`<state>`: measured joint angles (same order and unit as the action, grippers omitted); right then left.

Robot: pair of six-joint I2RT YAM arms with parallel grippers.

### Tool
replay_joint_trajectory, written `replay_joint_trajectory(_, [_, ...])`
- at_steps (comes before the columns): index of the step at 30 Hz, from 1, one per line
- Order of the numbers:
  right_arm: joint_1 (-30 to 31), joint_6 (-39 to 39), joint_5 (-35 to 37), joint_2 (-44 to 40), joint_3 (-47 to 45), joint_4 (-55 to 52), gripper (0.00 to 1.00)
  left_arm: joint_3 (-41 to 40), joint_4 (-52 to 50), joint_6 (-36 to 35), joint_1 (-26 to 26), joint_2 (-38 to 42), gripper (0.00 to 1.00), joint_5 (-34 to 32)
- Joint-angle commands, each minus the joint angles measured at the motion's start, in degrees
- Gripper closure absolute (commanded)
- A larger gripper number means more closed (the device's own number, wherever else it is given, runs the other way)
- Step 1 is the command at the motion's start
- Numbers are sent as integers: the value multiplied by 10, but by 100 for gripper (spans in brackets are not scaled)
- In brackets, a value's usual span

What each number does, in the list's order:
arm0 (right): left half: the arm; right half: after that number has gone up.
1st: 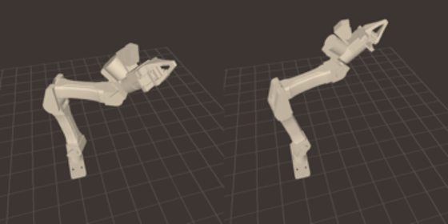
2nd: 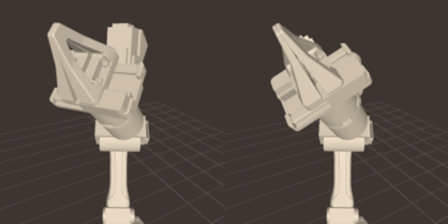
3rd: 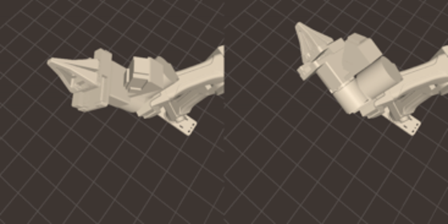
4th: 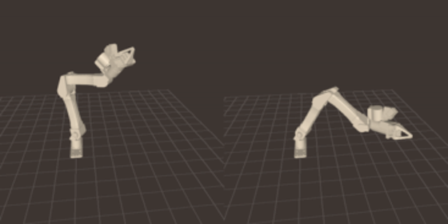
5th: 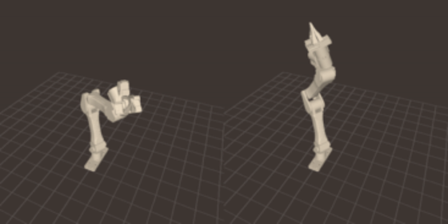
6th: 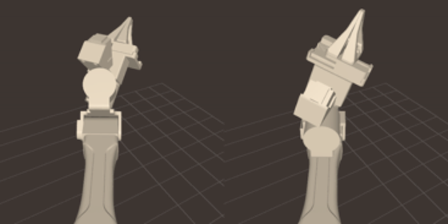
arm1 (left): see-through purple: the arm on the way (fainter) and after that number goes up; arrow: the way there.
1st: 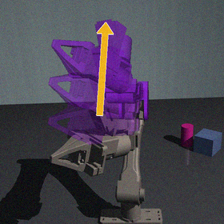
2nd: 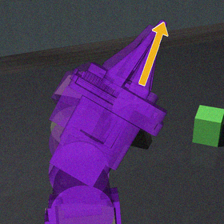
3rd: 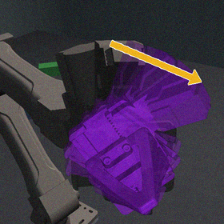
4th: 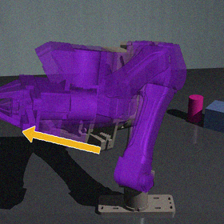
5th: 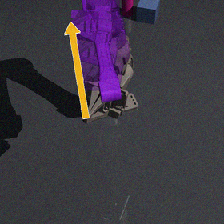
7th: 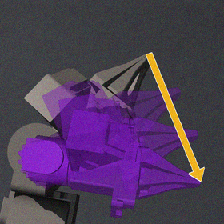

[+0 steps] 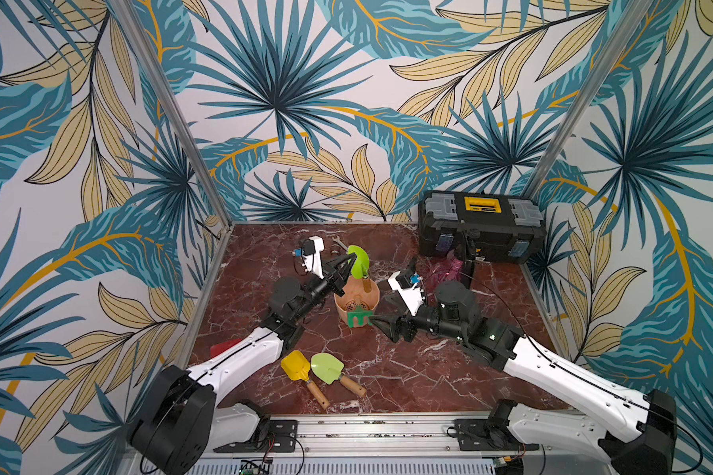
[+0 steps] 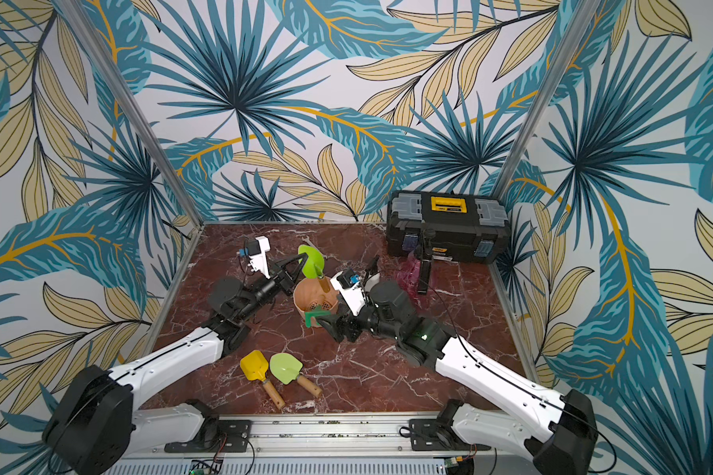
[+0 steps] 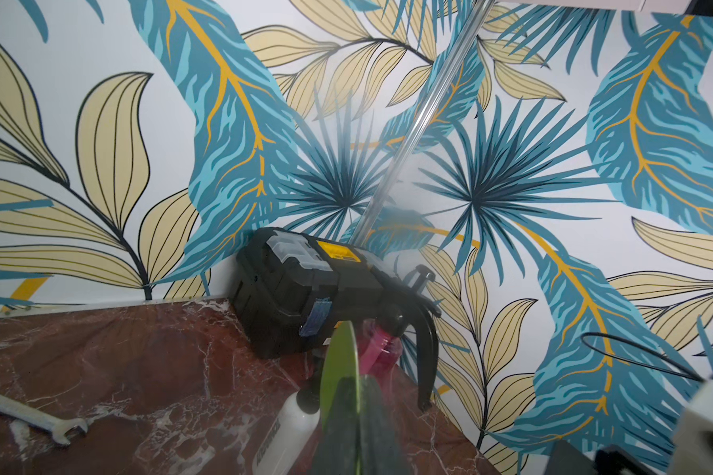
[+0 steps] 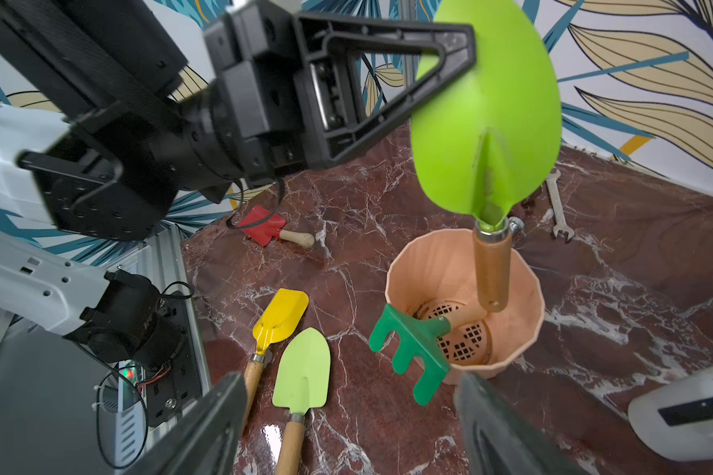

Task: Organize the gardening tools
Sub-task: Place the gardening tool in the container.

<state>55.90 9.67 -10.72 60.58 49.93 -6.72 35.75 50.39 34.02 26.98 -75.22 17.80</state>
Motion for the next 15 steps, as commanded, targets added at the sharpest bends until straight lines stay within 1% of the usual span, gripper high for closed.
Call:
replay_joint_trajectory(1, [0, 29, -2, -16, -25, 20, 16, -11, 90, -10, -7, -31, 100, 1])
replay_joint_trajectory(5, [0, 37, -1, -18, -37, 23, 17, -22, 97, -19, -7, -75, 100, -2])
replay_joint_trajectory(10, [0, 42, 0, -17, -43, 22, 17, -24, 115, -7, -6, -140, 100, -2])
replay_joint_trajectory(15, [0, 49, 2, -19, -48, 21, 18, -18, 127, 1, -7, -186, 100, -3])
